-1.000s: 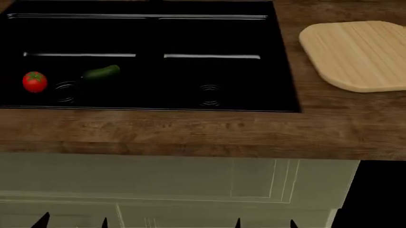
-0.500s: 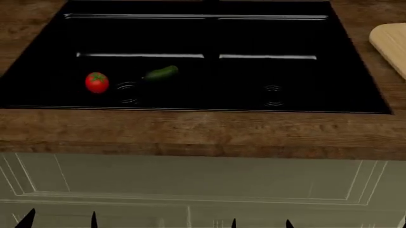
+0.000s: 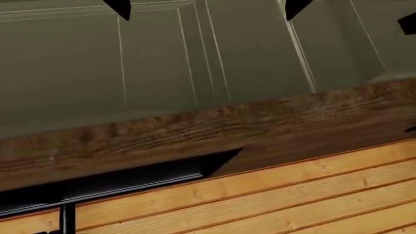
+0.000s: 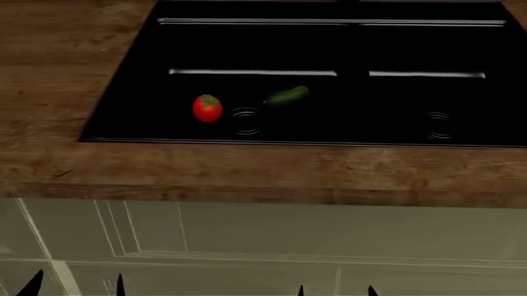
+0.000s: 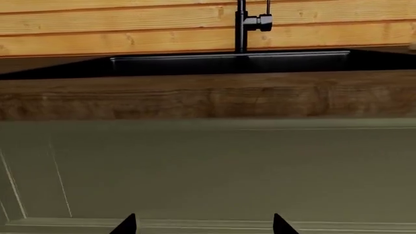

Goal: Pick the vegetables from the sink and place them on the cutting board.

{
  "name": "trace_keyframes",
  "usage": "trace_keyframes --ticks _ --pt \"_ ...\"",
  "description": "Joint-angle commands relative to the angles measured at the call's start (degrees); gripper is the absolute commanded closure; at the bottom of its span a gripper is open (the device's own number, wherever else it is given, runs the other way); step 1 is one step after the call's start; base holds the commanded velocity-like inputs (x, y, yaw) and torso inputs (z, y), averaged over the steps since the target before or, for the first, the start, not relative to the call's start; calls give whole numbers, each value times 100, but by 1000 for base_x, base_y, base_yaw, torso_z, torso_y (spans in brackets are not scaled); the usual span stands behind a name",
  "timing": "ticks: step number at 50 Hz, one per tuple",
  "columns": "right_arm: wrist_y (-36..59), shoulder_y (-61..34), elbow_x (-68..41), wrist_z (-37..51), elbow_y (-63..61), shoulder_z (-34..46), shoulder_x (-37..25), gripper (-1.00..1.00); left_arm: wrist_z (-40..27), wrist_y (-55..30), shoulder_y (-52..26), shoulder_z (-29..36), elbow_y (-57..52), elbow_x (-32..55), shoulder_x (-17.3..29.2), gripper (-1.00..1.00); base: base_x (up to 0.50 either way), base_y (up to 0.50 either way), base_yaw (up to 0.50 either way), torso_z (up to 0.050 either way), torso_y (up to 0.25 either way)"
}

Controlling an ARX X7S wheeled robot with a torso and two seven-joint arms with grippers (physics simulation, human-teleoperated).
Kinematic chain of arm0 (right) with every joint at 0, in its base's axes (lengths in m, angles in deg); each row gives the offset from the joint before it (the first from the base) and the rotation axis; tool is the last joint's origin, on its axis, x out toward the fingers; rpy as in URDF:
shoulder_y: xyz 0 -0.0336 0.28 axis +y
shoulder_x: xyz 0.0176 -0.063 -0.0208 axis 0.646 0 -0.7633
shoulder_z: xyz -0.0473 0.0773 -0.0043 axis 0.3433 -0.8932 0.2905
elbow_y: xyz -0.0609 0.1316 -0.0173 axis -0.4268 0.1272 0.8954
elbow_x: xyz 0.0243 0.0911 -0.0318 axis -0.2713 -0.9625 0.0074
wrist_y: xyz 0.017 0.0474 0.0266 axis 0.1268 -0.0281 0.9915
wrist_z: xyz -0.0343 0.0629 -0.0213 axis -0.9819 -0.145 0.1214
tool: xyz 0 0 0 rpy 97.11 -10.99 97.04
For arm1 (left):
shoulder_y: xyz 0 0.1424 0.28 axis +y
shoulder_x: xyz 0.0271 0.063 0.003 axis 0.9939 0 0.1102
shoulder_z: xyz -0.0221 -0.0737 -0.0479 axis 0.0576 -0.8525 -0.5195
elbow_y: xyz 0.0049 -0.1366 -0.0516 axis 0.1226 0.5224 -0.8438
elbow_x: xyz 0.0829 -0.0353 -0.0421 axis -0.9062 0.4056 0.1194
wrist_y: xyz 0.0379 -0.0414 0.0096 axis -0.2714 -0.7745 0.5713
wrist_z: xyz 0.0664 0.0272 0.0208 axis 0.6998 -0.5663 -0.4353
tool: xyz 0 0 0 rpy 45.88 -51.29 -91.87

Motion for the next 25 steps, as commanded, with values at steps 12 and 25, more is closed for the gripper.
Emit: trace_keyframes --ticks 12,25 --pt "3999 -1406 -429 324 -3729 -274 -448 -100 1295 -2953 -1248 376 -3244 -386 191 -100 0 190 0 0 0" --pt "8380 -6650 -1442 692 -4618 -1057 -445 -100 1893 -5989 -5364 85 -4193 -499 -44 -100 0 0 0 0 0"
